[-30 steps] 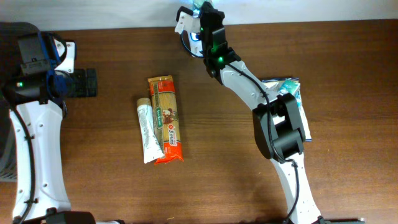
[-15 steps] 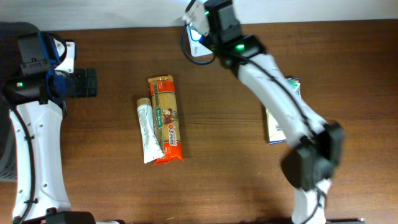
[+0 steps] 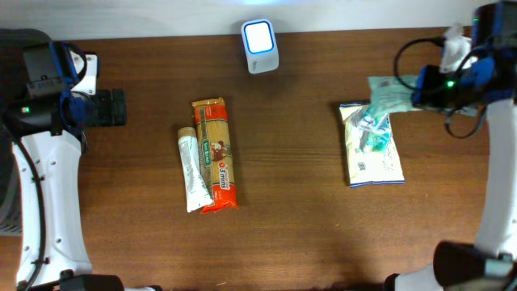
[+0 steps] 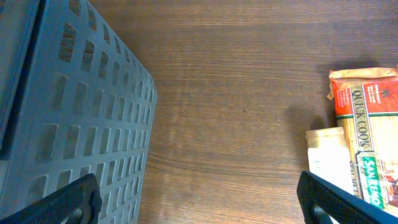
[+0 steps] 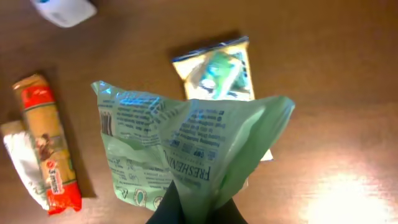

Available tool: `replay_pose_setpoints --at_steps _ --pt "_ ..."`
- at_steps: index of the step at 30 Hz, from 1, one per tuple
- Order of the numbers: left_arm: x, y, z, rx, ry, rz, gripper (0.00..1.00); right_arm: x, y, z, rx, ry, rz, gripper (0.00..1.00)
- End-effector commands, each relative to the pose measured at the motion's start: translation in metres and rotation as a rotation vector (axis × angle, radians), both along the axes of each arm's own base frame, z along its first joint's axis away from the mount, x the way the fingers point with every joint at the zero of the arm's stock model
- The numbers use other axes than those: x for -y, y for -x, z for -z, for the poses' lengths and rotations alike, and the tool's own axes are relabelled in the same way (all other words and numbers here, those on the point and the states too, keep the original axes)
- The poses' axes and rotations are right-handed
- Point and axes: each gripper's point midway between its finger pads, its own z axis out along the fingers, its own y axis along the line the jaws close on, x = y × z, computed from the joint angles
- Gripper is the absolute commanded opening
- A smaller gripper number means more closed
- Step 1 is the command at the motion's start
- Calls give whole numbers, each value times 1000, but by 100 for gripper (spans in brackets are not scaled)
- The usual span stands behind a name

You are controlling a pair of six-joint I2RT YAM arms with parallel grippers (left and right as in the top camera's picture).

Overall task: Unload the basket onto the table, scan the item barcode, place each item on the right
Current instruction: 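Carry the pouch right and drop it onto the snack bag pile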

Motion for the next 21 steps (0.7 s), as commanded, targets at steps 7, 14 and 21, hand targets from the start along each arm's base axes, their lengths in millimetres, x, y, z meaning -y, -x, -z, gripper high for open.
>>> replay_pose_setpoints --at_steps 7,14,21 --pt "-2 1 -9 21 -14 3 99 37 -28 127 -355 -103 41 4" --pt "-2 0 -10 21 -14 3 99 50 -9 164 -498 -17 -9 40" --pt "-2 1 -9 21 -14 3 99 33 -17 160 -449 -65 -97 54"
